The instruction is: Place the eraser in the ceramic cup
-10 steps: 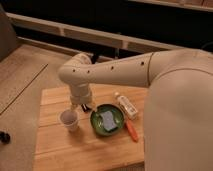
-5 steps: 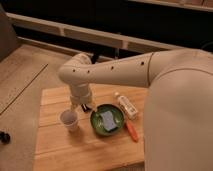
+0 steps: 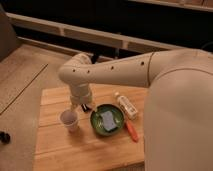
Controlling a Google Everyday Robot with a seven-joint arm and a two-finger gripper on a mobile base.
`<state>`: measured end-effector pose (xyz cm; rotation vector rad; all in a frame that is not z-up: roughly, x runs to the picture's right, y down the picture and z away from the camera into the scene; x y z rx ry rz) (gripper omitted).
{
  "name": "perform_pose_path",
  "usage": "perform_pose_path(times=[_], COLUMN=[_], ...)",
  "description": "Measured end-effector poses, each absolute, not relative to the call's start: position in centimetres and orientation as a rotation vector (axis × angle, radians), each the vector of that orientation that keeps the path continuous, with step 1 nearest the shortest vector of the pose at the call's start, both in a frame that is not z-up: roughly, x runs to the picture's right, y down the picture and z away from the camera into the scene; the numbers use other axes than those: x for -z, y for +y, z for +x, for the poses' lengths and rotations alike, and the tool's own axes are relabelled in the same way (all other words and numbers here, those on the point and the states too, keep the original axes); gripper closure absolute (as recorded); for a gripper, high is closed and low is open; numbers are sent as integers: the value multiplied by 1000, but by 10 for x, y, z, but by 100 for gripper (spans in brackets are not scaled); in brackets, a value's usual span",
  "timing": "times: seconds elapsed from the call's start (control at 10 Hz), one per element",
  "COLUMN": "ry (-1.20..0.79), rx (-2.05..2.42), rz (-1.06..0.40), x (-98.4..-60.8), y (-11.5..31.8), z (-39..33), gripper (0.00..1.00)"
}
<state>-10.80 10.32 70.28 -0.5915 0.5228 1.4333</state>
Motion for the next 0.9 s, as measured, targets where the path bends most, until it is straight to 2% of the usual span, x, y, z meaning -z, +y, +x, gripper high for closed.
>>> perform_pose_path(times=[0.9], ry=[515], rx=[-1432], rz=[-582], x=[-703], y=[100], z=[-108], gripper=[35])
